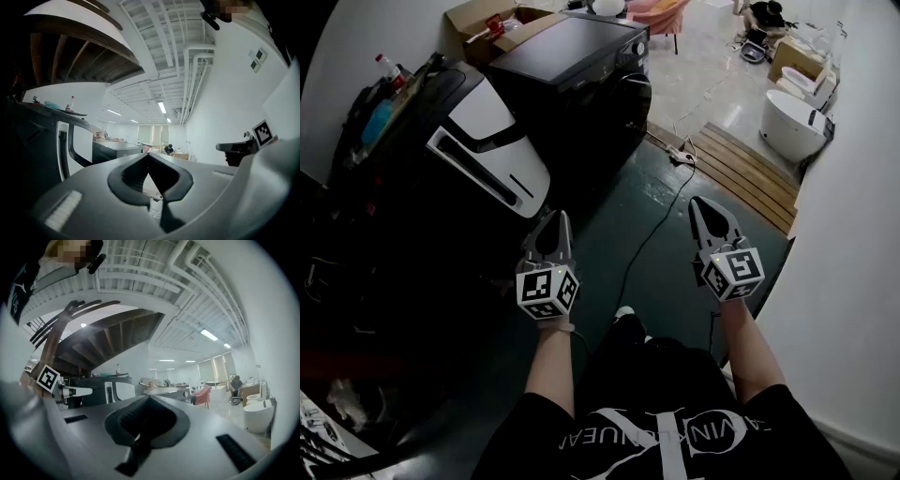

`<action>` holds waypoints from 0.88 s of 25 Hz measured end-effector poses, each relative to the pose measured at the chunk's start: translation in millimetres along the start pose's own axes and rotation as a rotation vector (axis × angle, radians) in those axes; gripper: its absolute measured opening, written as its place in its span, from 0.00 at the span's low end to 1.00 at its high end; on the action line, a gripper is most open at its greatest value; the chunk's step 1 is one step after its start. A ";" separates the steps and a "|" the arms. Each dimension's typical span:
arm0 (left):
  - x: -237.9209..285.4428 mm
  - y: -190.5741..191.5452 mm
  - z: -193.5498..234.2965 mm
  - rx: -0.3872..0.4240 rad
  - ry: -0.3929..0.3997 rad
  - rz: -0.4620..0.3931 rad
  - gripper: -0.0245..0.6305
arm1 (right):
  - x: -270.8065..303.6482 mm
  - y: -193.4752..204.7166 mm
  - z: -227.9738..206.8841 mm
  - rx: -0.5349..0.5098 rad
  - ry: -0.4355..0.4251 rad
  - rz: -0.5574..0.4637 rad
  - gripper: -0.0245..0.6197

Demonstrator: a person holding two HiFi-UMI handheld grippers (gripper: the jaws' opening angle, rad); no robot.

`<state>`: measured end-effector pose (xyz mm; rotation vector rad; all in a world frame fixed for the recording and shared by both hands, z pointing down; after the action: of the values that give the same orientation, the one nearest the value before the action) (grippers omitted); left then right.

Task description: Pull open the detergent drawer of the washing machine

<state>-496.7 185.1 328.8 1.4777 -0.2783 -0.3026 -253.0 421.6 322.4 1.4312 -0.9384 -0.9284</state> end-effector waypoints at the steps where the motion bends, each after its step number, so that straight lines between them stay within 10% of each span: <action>1: -0.1 0.7 -0.3 0.002 -0.002 0.003 0.05 | 0.3 0.4 -3.5 -0.007 -0.002 0.007 0.05; 22: 50.8 0.4 2.4 -0.016 -0.013 -0.009 0.05 | 36.5 -9.6 -45.6 -0.044 -0.040 -0.050 0.06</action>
<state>-450.4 164.3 329.4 1.4616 -0.2795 -0.3212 -196.8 405.0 314.3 1.4091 -0.9098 -1.0117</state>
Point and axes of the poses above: the fingertips, and each gripper's own axes: x forward along the fingers, z to its left, y out of its underside, the point moved 10 cm from there along -x, backward along the fingers, and after that the axes turned 5 degrees about y, right-handed, at the moved point
